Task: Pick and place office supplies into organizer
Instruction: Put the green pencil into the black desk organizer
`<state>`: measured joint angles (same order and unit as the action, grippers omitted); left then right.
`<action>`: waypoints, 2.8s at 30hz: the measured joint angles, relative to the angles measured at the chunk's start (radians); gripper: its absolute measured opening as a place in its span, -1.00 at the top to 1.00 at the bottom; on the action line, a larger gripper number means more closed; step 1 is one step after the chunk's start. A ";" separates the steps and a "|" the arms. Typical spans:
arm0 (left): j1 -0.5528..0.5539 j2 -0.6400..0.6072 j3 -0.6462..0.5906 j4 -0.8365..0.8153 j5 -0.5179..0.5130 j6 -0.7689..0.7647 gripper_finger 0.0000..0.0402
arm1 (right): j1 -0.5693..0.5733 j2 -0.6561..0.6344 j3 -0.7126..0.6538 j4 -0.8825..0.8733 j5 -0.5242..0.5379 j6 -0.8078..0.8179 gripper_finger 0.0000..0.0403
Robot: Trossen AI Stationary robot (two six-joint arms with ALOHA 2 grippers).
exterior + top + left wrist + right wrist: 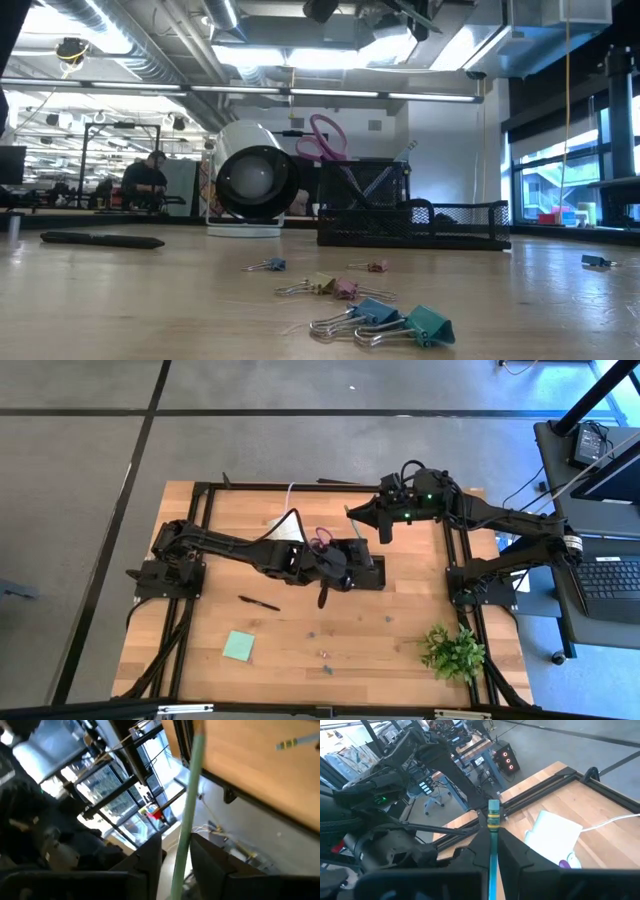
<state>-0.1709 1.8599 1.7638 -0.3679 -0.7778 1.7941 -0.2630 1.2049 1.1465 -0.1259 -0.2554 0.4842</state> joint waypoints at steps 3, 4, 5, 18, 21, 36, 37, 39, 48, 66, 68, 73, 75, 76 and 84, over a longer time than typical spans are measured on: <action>-0.004 0.000 0.000 -0.008 0.003 -0.124 0.41 | -0.005 0.000 0.000 0.033 0.002 -0.020 0.91; -0.006 0.000 0.000 -0.016 0.003 -0.170 0.39 | -0.009 0.000 0.000 0.051 0.002 -0.022 0.91; -0.007 0.000 0.000 -0.027 0.002 -0.217 0.37 | -0.014 0.000 0.000 0.067 0.003 -0.022 0.91; 0.039 -0.084 -0.001 -0.486 0.211 -1.118 0.34 | -0.075 0.000 0.000 0.092 0.134 -0.143 0.91; 0.091 -0.149 -0.024 -0.505 0.348 -1.263 0.36 | -0.073 0.000 0.000 0.098 0.147 -0.174 0.91; 0.347 -0.605 -0.587 -0.070 0.779 -1.559 0.38 | 0.016 0.208 -0.006 0.163 0.195 -0.338 0.91; 0.354 -0.634 -0.635 -0.034 0.778 -1.575 0.38 | 0.021 0.226 -0.006 0.166 0.195 -0.343 0.91; 0.362 -0.694 -0.729 0.046 0.778 -1.605 0.38 | 0.038 0.260 -0.006 0.177 0.195 -0.362 0.91; 0.364 -0.900 -1.026 0.385 0.749 -1.696 0.38 | 0.119 0.396 -0.006 0.202 0.195 -0.406 0.91; 0.363 -0.966 -1.072 0.384 0.733 -1.751 0.38 | 0.171 0.437 -0.049 0.224 0.248 -0.510 0.91; 0.363 -0.966 -1.072 0.385 0.733 -1.751 0.38 | 0.171 0.437 -0.091 0.288 0.249 -0.489 0.91; 0.363 -0.966 -1.072 0.384 0.733 -1.755 0.38 | 0.169 0.437 -0.177 0.348 0.273 -0.464 0.91; 0.363 -0.966 -1.072 0.385 0.733 -1.755 0.38 | 0.170 0.437 -0.192 0.365 0.273 -0.465 0.91; 0.363 -0.966 -1.072 0.385 0.733 -1.755 0.38 | 0.170 0.437 -0.200 0.376 0.273 -0.464 0.91; 0.363 -0.966 -1.072 0.385 0.733 -1.756 0.38 | 0.167 0.437 -0.236 0.407 0.273 -0.461 0.90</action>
<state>0.1921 0.8944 0.6922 0.0170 -0.0448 0.0384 -0.0956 1.6417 0.9104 0.2809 0.0174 0.0230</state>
